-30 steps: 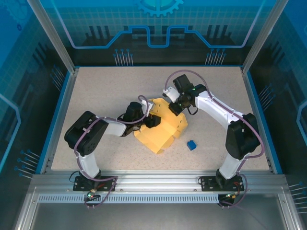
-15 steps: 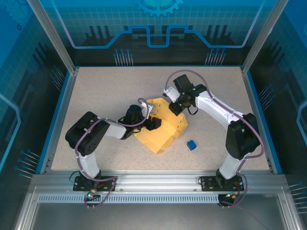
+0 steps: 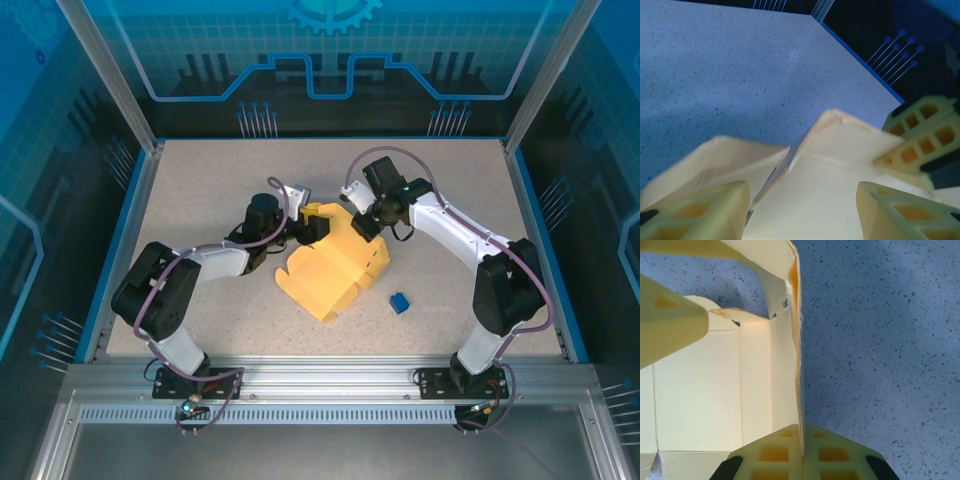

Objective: Fold the paper box

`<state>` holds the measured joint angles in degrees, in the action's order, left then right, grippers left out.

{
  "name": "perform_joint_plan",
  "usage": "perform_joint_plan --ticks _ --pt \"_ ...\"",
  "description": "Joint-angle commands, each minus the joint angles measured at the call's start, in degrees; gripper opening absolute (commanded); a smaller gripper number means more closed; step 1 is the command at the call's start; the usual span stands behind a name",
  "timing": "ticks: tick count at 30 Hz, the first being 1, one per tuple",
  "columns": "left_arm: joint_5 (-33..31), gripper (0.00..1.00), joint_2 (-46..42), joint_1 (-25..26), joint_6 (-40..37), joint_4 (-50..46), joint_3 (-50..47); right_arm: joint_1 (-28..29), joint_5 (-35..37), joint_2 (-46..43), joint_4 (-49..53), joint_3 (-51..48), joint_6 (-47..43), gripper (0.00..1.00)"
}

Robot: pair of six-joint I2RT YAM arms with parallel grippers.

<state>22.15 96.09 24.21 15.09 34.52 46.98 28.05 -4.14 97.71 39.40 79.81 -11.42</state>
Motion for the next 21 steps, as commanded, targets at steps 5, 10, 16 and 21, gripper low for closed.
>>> perform_joint_plan --ticks 5,10,16,21 --pt "4.12 0.58 1.38 -0.39 0.97 -2.27 4.58 -0.46 -1.99 -1.75 -0.35 -0.62 -0.10 0.00" --pt "10.90 0.50 1.83 -0.23 2.39 0.77 4.47 -0.45 -2.87 -1.65 -0.97 -0.37 0.84 0.00" --pt "14.64 0.45 2.90 1.03 4.60 5.96 2.41 -0.54 -4.52 -1.39 -1.48 0.31 1.91 0.00" --pt "14.18 0.46 4.28 1.49 4.91 6.44 2.20 -0.54 -4.98 -1.37 -1.74 0.13 1.77 0.00"
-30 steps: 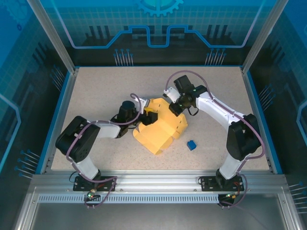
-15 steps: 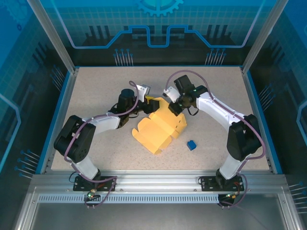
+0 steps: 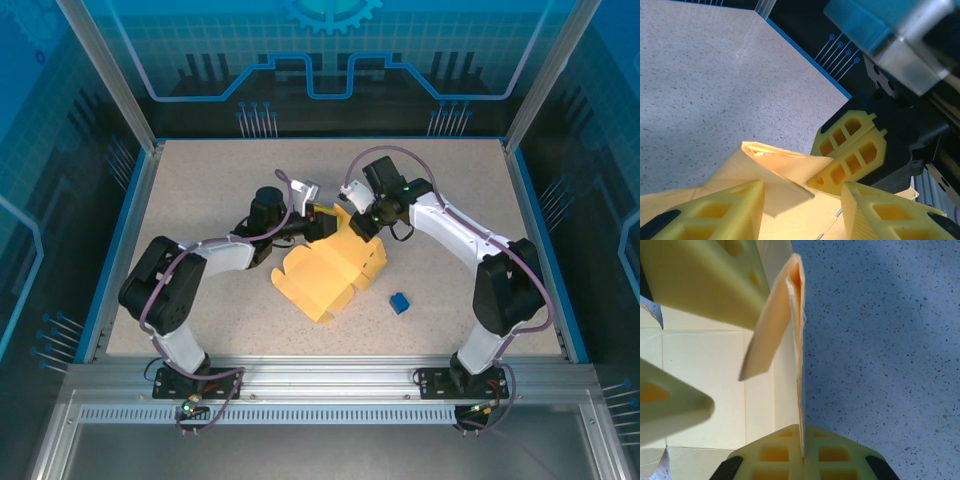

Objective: Fold the paper box

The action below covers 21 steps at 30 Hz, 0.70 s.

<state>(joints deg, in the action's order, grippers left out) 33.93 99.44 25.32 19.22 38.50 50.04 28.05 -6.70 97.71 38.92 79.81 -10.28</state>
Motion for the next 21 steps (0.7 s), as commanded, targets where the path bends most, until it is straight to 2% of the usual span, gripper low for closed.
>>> perform_joint_plan --ticks 1,6,12,14,21 --pt "2.00 0.47 0.55 0.40 0.48 2.48 -1.20 -0.54 -1.86 -1.46 -1.14 -0.07 0.32 0.00" --pt "-0.73 0.51 -3.86 -1.00 -1.61 0.19 -3.53 -0.64 0.55 -3.45 -0.85 -1.56 -2.11 0.00" --pt "-5.50 0.56 -13.54 -3.56 -3.85 -2.58 -8.69 -0.38 2.18 -5.25 -0.78 -2.18 -5.26 0.00" --pt "-9.59 0.57 -17.35 -4.12 -5.14 -5.10 -10.23 0.04 2.99 -5.48 -0.71 -2.20 -6.59 0.01" --pt "-29.70 0.62 -28.71 -4.84 -7.73 -16.37 -12.83 2.31 6.30 -5.87 -0.69 -1.25 -11.64 0.00"
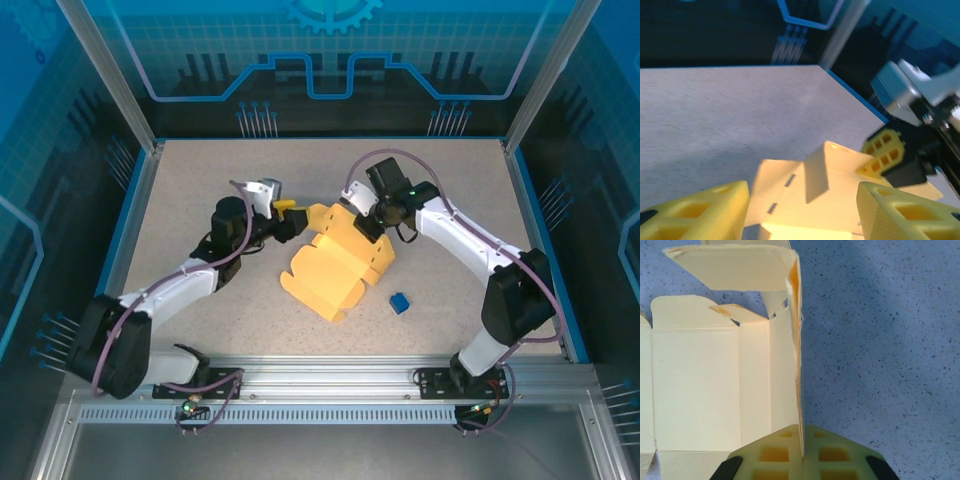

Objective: Fold the paper box

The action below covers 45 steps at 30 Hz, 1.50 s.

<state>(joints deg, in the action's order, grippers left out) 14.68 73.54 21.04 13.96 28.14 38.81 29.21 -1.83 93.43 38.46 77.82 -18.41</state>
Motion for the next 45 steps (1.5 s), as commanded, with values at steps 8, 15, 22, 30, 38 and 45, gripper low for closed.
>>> perform_joint_plan --ticks 8,15,22,30,38,45 --pt "-17.97 0.63 -2.86 -5.24 1.23 -14.00 -1.47 3.76 7.09 -1.12 -1.35 0.87 -10.03 0.01" --pt "-17.25 0.62 3.77 -6.62 1.69 -17.96 2.23 8.12 20.14 -0.69 -9.86 -2.93 -13.84 0.01" --pt "-17.25 0.59 13.65 -6.71 -1.04 -18.75 6.18 11.48 31.96 0.53 -20.90 -7.89 -18.76 0.01" --pt "-9.99 0.58 22.87 -6.63 -2.18 -17.69 11.61 13.58 40.24 1.66 -34.50 -14.31 -26.78 0.03" --pt "-5.14 0.57 26.99 -6.54 -2.03 -16.54 14.49 13.65 43.63 4.05 -44.12 -18.45 -31.87 0.06" --pt "-3.21 0.57 28.52 -6.48 -3.06 -16.76 15.81 13.76 44.49 5.31 -46.09 -18.99 -32.57 0.08"
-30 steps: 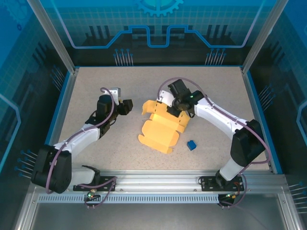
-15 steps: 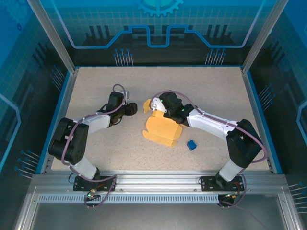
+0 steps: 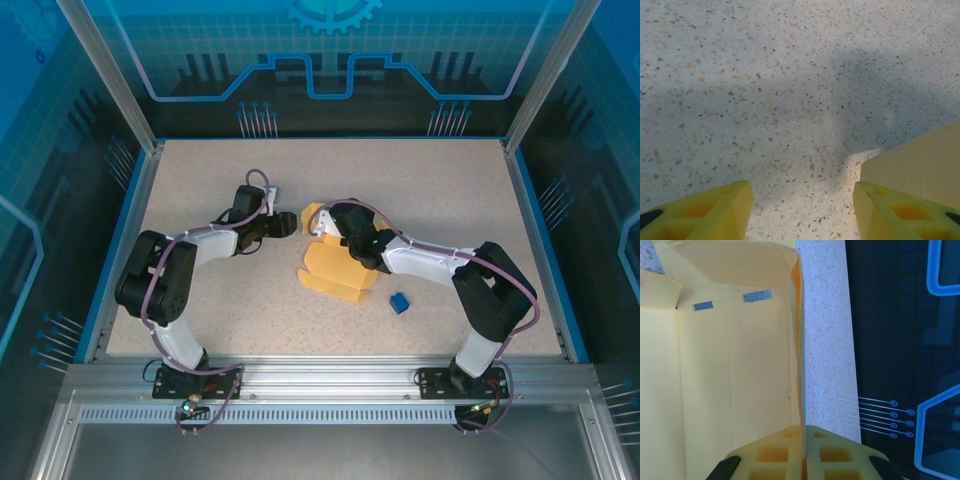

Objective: Fold the paper box

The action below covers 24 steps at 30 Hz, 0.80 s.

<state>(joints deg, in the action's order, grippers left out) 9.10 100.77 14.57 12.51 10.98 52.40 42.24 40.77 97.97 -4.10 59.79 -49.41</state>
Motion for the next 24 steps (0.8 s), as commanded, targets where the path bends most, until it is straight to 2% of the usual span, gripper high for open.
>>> perform_joint_plan --ticks 1,15,24 --pt "2.28 0.57 1.39 -0.06 -1.66 0.32 2.27 0.76 2.20 0.81 -4.08 -1.23 -1.80 0.08" --pt "2.98 0.57 6.15 -0.06 -3.48 -2.23 6.93 0.88 3.26 1.05 -7.24 -3.45 -3.96 0.02" --pt "9.98 0.57 9.26 0.52 -7.09 -2.83 10.11 0.35 2.91 1.52 -6.28 -2.91 -3.29 0.02"
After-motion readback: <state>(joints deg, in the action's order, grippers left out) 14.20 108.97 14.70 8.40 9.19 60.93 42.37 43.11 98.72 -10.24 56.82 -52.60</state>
